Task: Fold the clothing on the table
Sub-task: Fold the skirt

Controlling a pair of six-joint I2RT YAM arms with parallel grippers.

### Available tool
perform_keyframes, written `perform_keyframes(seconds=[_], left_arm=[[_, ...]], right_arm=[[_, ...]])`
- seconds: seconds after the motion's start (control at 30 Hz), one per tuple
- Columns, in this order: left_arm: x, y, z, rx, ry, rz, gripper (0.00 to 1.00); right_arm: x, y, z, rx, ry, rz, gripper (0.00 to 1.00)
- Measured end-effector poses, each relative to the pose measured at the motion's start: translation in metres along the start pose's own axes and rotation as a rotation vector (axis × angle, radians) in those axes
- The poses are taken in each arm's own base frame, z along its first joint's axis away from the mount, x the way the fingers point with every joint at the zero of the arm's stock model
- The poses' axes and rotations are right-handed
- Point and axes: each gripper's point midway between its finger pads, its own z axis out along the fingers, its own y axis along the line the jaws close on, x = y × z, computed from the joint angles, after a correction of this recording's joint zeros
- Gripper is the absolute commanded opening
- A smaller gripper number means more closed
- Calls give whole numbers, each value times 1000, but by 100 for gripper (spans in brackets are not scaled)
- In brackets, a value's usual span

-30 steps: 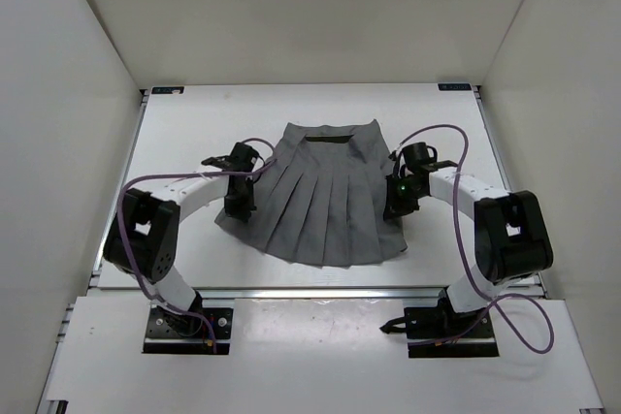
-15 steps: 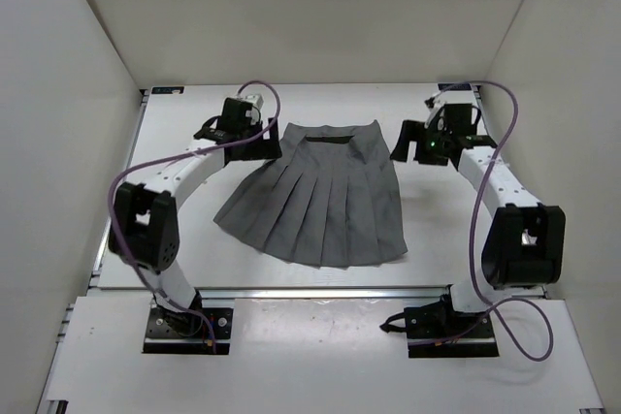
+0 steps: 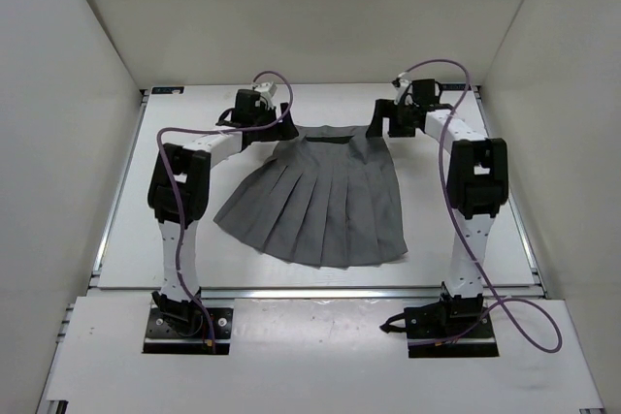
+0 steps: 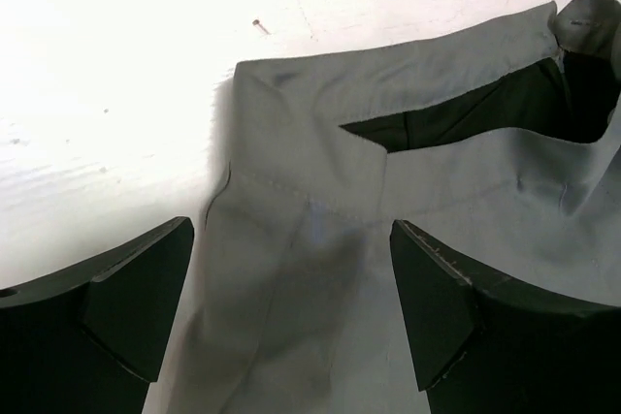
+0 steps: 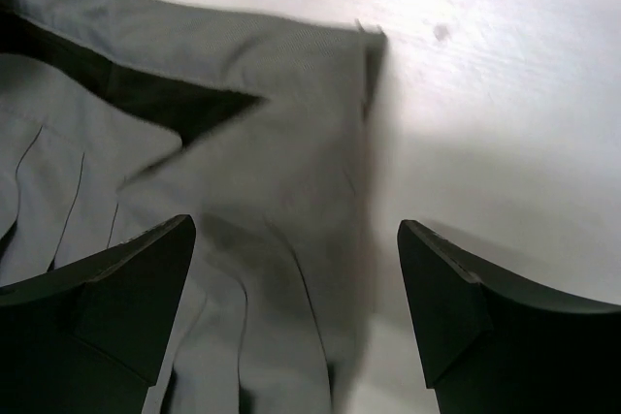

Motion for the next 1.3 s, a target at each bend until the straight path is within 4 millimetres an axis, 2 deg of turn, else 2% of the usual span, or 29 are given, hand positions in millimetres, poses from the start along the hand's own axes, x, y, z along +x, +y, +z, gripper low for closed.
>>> perform_keyframes(seconds=[0.1, 0.23, 0.43, 0.53, 0.67, 0.87, 1.03, 1.17, 1.23, 1.27, 1.3], left_arm=[[3, 3, 11, 19, 8, -11, 90], [3, 14, 16, 19, 13, -25, 89], [2, 21, 15, 29, 11, -42, 89], [10, 21, 15, 49, 25, -55, 89], [16, 12, 14, 98, 46, -58, 88], [22, -4, 15, 152, 65, -54, 81], [29, -6, 19, 162, 82, -73, 75], [35, -2, 25, 157, 98, -93, 60], [36, 0, 29, 156, 102, -100, 41], [37, 1, 31, 153, 106, -107, 35], [37, 2, 33, 149, 108, -109, 22]], right_arm=[[-11, 8, 24, -10, 7, -50, 82], [-24, 10, 38, -7, -3, -87, 79], [-23, -3, 37, 21, 10, -69, 79], [-19, -7, 36, 23, 16, -59, 77], [-11, -10, 36, 8, 35, -33, 73], [-10, -5, 35, -32, 37, 3, 67], [-6, -3, 44, -52, 50, 23, 53], [3, -4, 53, -57, 70, 33, 35], [2, -3, 53, -55, 72, 35, 15], [3, -3, 53, -54, 75, 37, 9], [3, -4, 53, -50, 77, 39, 0]])
